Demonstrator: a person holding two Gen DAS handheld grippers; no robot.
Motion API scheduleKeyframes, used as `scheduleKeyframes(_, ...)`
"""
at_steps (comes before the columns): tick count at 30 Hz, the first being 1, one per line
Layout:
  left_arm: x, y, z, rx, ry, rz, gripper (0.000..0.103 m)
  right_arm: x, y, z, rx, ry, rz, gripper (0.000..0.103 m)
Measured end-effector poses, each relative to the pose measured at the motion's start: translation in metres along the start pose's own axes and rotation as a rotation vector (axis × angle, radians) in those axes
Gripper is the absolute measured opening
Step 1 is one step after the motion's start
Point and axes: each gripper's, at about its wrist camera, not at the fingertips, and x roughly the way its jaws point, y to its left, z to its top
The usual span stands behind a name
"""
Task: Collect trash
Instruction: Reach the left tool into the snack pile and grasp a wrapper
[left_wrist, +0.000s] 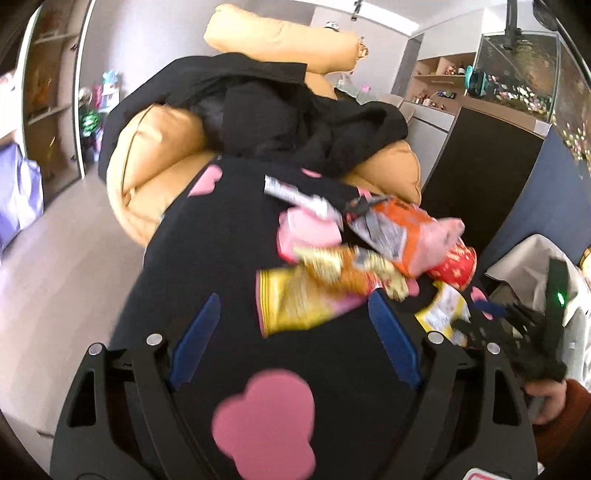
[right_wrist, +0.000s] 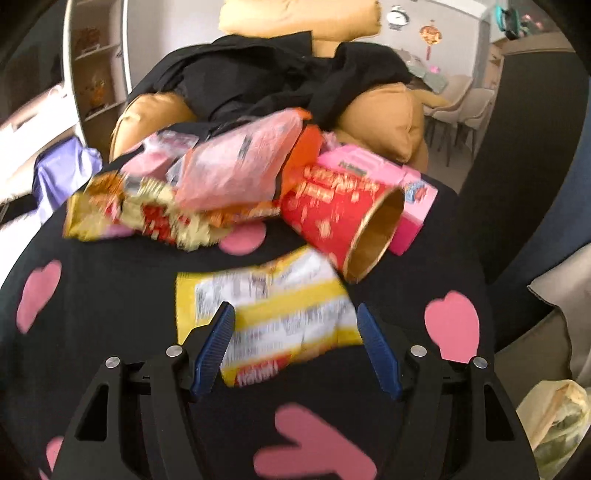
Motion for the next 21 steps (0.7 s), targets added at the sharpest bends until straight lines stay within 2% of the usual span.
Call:
scheduleKeyframes(4,0.025,0.011,0.015,-0.009,0.051,-0.014,0.079,-0.013,-0.011,-0.029,-0.025,0.052,0.005,0.065)
scheduleKeyframes(7,0.040,0.013,0.015,-0.029,0.085,-0.030,0.079,-0.025,-0.021,-0.045,-0.028,0.053,-0.001,0.065)
scheduleKeyframes(9,0.048,0.012,0.010,-0.049,0.116,-0.062,0.072,-0.036,-0.030,-0.052,-0.011,0.040,0.003,0.065)
scheduleKeyframes(11,0.051,0.004,0.001,-0.065,0.161,-0.118,0.070,-0.043,-0.037,-0.053,0.014,0.025,0.012,0.065)
scheduleKeyframes(15,0.042,-0.026,-0.021,-0.004,0.223,-0.220,0.070,-0.047,-0.042,-0.049,0.048,-0.008,0.022,0.065)
scheduleKeyframes(18,0.029,-0.044,-0.033,0.062,0.225,-0.231,0.070,-0.045,-0.038,-0.048,0.046,-0.011,0.034,0.065)
scheduleKeyframes(21,0.012,-0.048,-0.032,0.111,0.153,-0.184,0.070,-0.043,-0.035,-0.049,0.047,-0.010,0.053,0.065)
